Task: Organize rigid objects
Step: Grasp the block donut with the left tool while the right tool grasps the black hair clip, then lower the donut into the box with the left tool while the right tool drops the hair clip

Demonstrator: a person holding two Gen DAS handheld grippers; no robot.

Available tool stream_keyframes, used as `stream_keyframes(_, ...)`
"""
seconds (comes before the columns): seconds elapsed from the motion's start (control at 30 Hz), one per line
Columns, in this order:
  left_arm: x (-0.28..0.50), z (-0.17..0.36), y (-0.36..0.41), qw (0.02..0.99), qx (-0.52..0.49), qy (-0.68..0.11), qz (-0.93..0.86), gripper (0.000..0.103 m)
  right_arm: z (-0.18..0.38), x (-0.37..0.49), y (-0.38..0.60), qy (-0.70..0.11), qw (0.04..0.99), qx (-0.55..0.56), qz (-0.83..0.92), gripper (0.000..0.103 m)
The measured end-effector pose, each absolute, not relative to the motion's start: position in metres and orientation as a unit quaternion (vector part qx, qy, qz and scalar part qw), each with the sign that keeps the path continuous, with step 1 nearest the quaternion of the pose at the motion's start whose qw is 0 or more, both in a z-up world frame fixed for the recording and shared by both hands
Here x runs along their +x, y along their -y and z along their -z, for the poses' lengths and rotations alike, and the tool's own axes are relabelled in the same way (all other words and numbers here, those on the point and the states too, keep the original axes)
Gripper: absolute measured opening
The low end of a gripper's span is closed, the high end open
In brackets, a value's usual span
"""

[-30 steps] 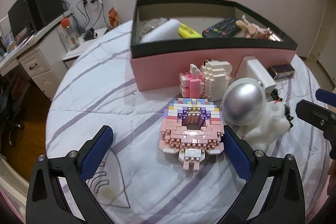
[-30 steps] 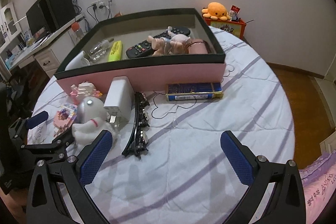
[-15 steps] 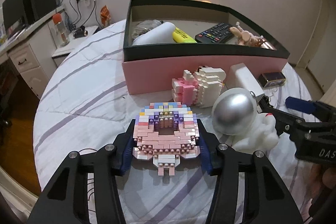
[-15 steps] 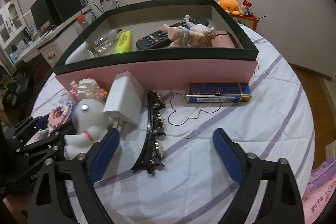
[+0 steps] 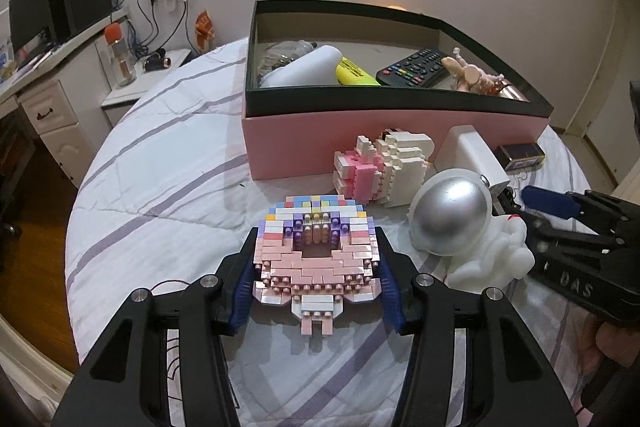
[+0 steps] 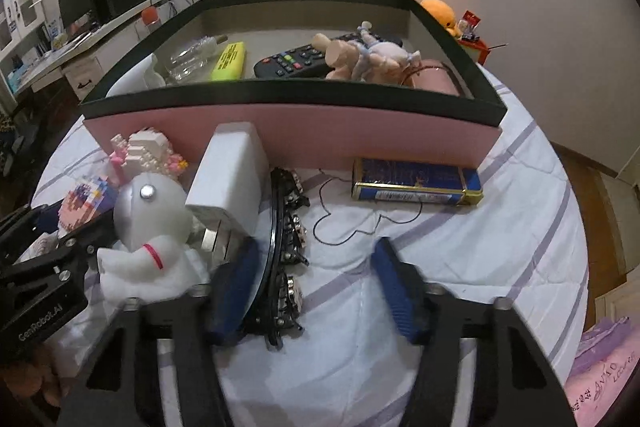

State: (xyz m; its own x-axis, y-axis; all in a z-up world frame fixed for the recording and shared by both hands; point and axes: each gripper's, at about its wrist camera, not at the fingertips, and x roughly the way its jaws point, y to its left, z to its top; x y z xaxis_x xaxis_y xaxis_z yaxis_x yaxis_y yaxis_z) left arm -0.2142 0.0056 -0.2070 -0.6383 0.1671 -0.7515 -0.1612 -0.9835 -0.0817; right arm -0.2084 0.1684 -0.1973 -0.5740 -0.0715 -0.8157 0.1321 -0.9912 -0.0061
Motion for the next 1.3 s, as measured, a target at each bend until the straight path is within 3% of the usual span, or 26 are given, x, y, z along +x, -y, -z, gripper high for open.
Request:
stream_keyframes(0.43,-0.197,0.193,0.0,0.08,-0.401,0.014,-0.912,0.052,0.17,-0.182,-0.187,0.007,0.081,0.44,0.894,0.019)
stream_keyframes(0.77,-0.188,0.149,0.001,0.083,-0.362,0.013,-0.928,0.052,0.122,-0.175,-0.184,0.018,0.099,0.393,0.914,0.019)
stream_keyframes(1.3,-0.241,0.101,-0.011,0.085,-0.304,0.012,-0.949,0.052,0.081,-0.228,-0.166,0.012,0.123,0.347,0.93,0.019)
